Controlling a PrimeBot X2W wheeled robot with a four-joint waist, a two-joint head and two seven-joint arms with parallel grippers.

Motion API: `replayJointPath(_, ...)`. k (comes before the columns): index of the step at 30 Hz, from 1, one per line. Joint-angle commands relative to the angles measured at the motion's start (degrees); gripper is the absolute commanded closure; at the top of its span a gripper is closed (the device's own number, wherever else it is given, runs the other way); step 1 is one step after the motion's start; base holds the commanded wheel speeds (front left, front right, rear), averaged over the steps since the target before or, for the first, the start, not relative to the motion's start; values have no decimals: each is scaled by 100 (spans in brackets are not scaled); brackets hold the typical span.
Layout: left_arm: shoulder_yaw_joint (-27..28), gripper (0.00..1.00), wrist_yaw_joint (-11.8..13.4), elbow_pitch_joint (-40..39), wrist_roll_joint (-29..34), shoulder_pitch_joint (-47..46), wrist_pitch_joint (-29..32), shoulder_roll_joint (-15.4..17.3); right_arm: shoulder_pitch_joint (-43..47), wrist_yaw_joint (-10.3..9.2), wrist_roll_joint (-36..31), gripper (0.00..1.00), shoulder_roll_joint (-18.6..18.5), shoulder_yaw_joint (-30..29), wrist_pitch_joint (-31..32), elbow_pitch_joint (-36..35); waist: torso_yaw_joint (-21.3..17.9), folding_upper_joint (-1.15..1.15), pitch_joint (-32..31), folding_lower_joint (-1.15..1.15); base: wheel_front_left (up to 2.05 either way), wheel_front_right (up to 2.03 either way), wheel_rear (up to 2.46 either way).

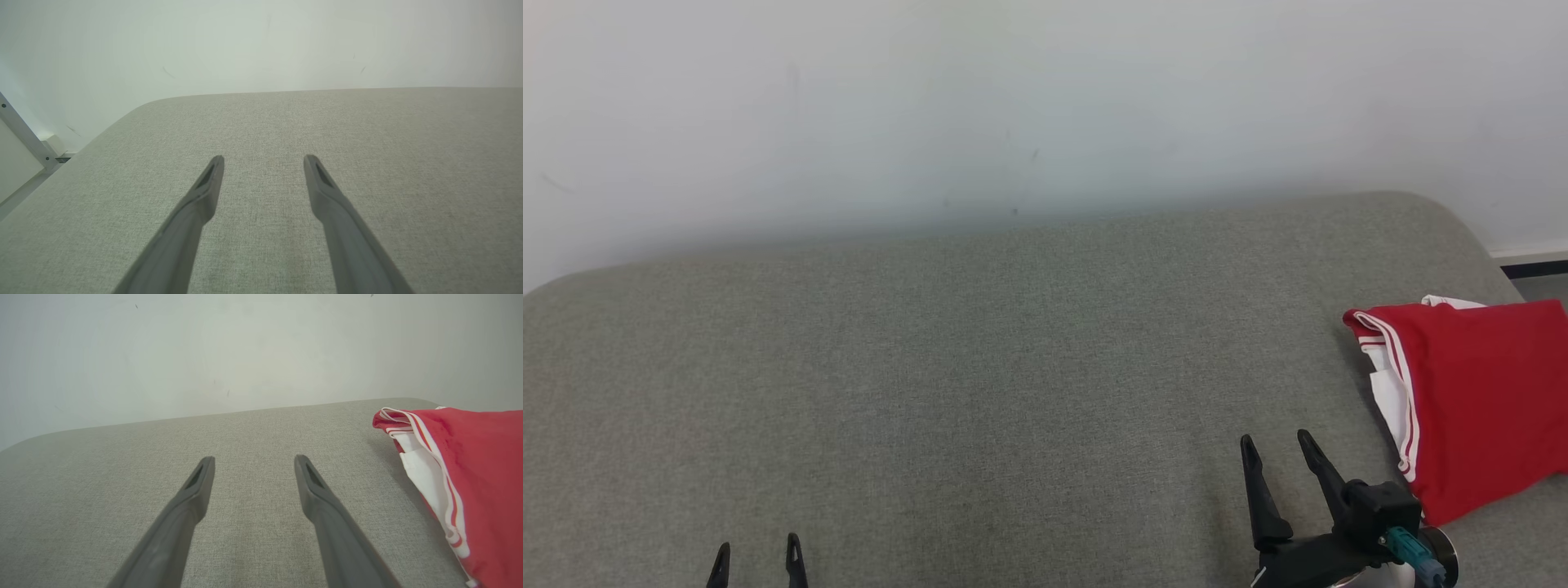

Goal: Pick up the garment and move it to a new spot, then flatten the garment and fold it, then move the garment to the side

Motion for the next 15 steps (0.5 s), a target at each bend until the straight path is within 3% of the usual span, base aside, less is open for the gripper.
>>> replayJointPath(1, 18, 0, -18, 9, 7, -25, -16, -17, 43, -16, 21, 0, 14, 13, -5, 2, 6, 0, 8, 0, 0, 0, 0)
replayJointPath(14, 30, 0, -84, -34, -112, -51, -16, -20, 17, -16, 54, 0, 14, 80, -5, -31, 33, 0, 36, 0, 0, 0, 0)
replayJointPath(15, 28, 100, -97, 6, -66, -1, 1, -10, 8, 1, 42, 100, 0, 74, 0, -1, 33, 0, 36, 0, 0, 0, 0)
